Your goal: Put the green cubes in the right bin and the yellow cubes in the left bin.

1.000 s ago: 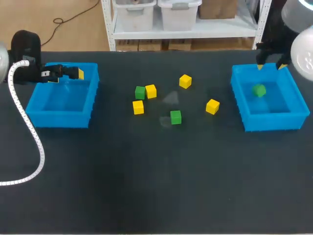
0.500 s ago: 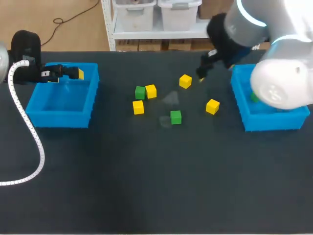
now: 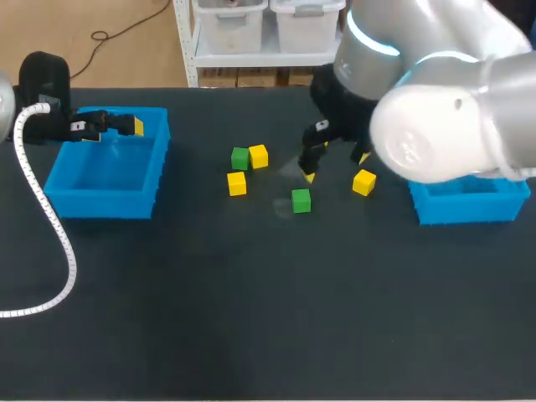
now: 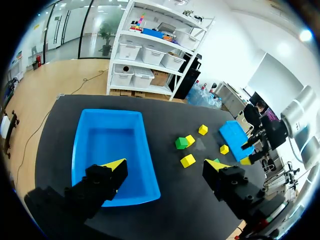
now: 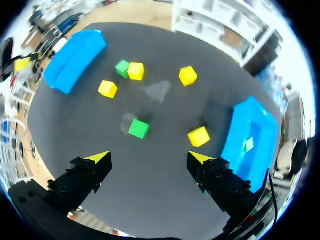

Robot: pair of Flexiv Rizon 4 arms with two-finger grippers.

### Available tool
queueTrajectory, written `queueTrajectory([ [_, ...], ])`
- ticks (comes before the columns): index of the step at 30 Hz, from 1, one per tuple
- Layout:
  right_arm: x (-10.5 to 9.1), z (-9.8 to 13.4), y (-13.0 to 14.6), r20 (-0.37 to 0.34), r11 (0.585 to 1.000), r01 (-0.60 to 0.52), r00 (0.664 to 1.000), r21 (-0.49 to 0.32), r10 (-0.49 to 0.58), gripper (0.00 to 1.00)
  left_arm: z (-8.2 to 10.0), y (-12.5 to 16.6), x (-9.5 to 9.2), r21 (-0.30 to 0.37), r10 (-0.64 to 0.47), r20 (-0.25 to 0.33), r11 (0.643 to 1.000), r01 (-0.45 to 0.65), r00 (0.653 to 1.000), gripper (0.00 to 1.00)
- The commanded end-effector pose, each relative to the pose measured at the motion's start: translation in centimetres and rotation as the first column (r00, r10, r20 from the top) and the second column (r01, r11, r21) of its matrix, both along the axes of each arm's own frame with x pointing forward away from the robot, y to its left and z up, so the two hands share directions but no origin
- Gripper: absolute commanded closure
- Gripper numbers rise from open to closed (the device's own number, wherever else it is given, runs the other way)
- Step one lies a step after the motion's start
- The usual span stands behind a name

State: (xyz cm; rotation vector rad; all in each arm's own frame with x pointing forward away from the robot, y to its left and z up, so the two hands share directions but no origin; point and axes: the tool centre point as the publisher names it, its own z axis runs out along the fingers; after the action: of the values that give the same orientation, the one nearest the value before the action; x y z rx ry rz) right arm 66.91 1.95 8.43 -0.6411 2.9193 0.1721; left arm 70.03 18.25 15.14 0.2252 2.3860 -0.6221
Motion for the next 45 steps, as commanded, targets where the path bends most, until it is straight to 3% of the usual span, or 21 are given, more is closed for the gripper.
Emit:
queueTrajectory([
  [1,1.1,-2.2,1.8,-0.054,0.997,0.077,0.996,-0.025,-0.078,0.00,-0.2,0.2,0.0,-0.010,-0.006,0.007,1.000,0.006,1.000,0.00],
  [11,2.9,-5.2,3.4,-0.113,0.977,0.210,0.970,-0.040,-0.213,0.00,-0.2,0.2,0.0,-0.010,-0.006,0.007,1.000,0.006,1.000,0.00],
  [19,4.3,-6.9,3.7,-0.125,0.970,0.232,0.963,-0.067,-0.239,0.00,-0.2,0.2,0.0,-0.010,-0.006,0.007,1.000,0.006,1.000,0.00],
  [27,3.5,-7.0,3.5,-0.093,0.950,0.298,0.947,-0.091,-0.306,0.00,-0.2,0.2,0.0,-0.010,-0.006,0.007,1.000,0.006,1.000,0.00],
  [34,2.0,-8.8,3.6,-0.120,0.960,0.259,0.955,-0.108,-0.272,0.00,-0.2,0.2,0.0,-0.010,-0.006,0.007,1.000,0.006,1.000,0.00],
  [45,2.3,-9.5,3.8,-0.132,0.965,0.239,0.958,-0.110,-0.253,0.00,-0.2,0.2,0.0,-0.010,-0.006,0.007,1.000,0.006,1.000,0.00],
])
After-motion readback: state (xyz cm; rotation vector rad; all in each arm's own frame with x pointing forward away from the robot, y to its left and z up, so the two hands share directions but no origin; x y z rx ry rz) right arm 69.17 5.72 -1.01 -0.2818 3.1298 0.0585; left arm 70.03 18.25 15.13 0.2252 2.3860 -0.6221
